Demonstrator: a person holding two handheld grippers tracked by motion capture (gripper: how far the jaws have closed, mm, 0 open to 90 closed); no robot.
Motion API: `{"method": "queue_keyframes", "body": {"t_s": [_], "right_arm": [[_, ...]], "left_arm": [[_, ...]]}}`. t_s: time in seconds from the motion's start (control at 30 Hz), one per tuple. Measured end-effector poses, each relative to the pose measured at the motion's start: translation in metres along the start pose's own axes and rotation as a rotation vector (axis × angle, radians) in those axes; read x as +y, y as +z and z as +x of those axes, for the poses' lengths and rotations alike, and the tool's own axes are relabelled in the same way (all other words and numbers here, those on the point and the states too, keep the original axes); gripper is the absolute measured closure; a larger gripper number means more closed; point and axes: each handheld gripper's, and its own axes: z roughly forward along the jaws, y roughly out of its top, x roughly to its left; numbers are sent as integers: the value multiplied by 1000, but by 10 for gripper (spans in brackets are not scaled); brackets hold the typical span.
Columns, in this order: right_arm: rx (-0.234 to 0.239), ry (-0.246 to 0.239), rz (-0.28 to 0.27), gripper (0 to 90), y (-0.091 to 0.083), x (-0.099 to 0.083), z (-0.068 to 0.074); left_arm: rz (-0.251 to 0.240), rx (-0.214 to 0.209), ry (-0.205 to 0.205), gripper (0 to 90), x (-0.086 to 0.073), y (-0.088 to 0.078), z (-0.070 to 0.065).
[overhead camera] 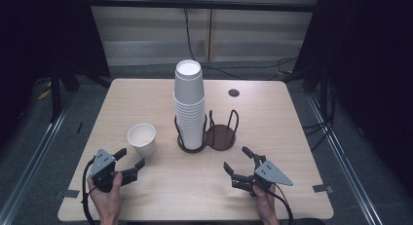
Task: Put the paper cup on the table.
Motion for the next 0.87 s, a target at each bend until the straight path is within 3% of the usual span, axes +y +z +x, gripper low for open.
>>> {"method": "queue_keyframes", "body": {"t_s": [0.1, 0.17, 0.2, 0.33, 0.47, 0.53, 0.6, 0.7, 0.77, 0.87], "right_arm": [[4, 1, 0, 143, 0, 0, 0], [-1, 0, 0, 143, 0, 0, 0], [1, 1, 1, 143, 0, 0, 0], [0, 1, 1, 143, 0, 0, 0], [0, 1, -1, 143, 0, 0, 0], [-2, 0, 0, 143, 0, 0, 0], [-2, 1, 0, 143, 0, 0, 0], [-1, 2, -2, 142, 0, 0, 0], [-1, 1, -3, 142, 0, 0, 0], [1, 1, -5, 142, 0, 0, 0]], "left_arm": [[1, -9, 28, 215, -8, 0, -8], [-33, -41, 9, 211, -12, 1, -15], [-27, -34, 43, 211, -13, 1, -19], [-35, -71, 102, 208, -15, 7, -31], [-52, -68, 96, 208, -18, 18, -43], [-83, -80, 91, 208, -19, 22, -47], [-106, -71, 109, 201, -19, 26, -50], [-157, -59, 103, 192, -20, 28, -54], [-181, -32, 135, 163, -22, 27, -58], [-260, 2, 105, 152, -26, 24, -60]]}}
